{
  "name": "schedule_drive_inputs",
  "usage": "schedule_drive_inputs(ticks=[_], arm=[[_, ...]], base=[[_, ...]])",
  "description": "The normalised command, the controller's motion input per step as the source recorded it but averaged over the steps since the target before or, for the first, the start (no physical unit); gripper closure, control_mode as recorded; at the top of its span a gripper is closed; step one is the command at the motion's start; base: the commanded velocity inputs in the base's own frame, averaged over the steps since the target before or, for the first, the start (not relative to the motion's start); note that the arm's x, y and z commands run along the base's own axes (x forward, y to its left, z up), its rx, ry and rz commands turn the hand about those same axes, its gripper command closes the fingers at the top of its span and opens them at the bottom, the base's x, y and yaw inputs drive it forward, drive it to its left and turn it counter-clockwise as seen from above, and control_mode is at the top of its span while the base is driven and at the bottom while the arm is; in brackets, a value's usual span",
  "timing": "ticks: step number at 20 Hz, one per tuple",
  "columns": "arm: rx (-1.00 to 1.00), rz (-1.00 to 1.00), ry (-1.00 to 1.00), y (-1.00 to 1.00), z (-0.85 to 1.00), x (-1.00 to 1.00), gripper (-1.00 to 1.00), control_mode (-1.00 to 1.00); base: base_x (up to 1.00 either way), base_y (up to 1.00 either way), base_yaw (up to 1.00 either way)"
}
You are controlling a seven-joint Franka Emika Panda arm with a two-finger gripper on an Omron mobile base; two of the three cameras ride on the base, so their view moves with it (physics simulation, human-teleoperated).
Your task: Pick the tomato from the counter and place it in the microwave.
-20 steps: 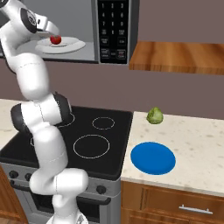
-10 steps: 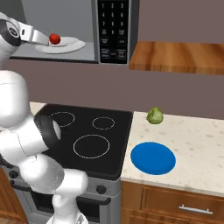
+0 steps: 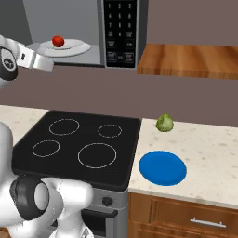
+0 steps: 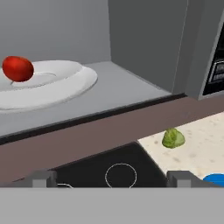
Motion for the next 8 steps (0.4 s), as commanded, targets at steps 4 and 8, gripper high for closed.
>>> schedule_drive_inputs(ticks=[4,8], arm=[[0.04,-0.10,0.24,-0.09,-0.48,-1.00,-1.00,-1.00],[0.04,-0.06,0.26,-0.23,-0.87,-1.00,-1.00,-1.00]], base=[[0.00,0.00,0.00],[0.00,0.00,0.00]])
